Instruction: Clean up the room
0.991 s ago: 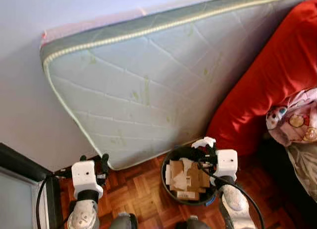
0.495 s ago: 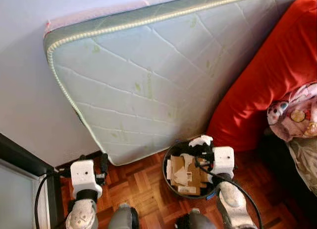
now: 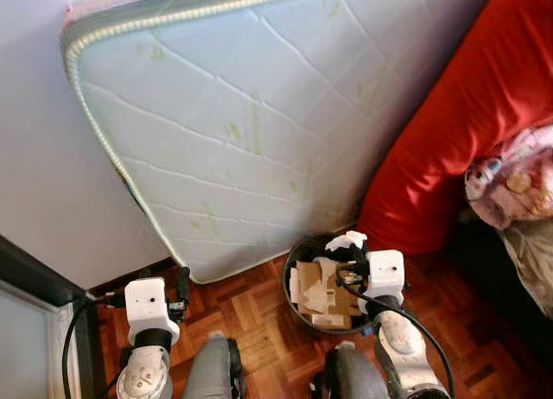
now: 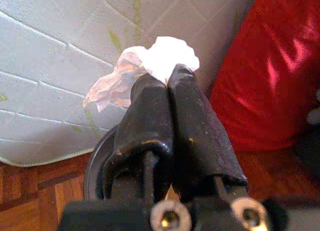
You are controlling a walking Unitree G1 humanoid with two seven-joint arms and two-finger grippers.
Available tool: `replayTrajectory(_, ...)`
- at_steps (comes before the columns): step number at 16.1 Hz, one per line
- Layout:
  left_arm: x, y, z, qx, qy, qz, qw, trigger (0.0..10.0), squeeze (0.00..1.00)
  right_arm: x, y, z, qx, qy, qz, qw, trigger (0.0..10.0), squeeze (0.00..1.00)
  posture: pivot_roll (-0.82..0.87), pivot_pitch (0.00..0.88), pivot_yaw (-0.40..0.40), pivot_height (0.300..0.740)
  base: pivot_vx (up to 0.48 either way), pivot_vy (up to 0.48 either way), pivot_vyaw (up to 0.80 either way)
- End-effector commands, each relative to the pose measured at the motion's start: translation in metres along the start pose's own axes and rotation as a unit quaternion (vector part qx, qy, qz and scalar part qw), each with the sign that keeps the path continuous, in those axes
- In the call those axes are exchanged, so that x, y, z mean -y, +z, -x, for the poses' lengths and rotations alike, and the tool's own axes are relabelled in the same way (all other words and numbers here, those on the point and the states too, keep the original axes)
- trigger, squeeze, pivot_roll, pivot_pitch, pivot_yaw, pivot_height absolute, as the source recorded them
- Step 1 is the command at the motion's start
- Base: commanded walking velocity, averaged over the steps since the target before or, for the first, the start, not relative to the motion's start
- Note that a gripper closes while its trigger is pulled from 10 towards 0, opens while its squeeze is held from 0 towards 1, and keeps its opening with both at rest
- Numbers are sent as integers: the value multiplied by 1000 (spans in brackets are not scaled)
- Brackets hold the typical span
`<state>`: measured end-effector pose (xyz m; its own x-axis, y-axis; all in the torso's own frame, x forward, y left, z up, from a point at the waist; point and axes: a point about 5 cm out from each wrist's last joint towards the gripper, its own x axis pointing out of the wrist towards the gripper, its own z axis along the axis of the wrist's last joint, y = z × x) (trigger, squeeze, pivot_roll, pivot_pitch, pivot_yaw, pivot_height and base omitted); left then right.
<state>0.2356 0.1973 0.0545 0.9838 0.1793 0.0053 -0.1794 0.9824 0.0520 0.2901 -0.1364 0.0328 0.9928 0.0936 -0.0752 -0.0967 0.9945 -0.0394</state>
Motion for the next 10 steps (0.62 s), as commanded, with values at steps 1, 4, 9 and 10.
replayTrajectory(1,2,-2,3,-7,-6,-3,1000,10000,0,1,-9,5,-19,-2,-3,1000,10000,0,16,227,-3,622,0,0,0)
replayTrajectory(4,3,-1,2,-5,-6,-3,1000,10000,0,-1,-10,2,-29,9,-8,999,10000,0,15,228,-2,622,0,0,0)
replayTrajectory(9,8,-1,0,-10,-19,9,1000,10000,0,-4,-19,-4,-81,19,-68,994,10000,0,22,231,0,622,0,0,0)
replayTrajectory(10,8,-1,0,-10,-19,10,1000,10000,0,-4,-18,-5,-83,21,-71,994,10000,0,24,232,2,622,0,0,0)
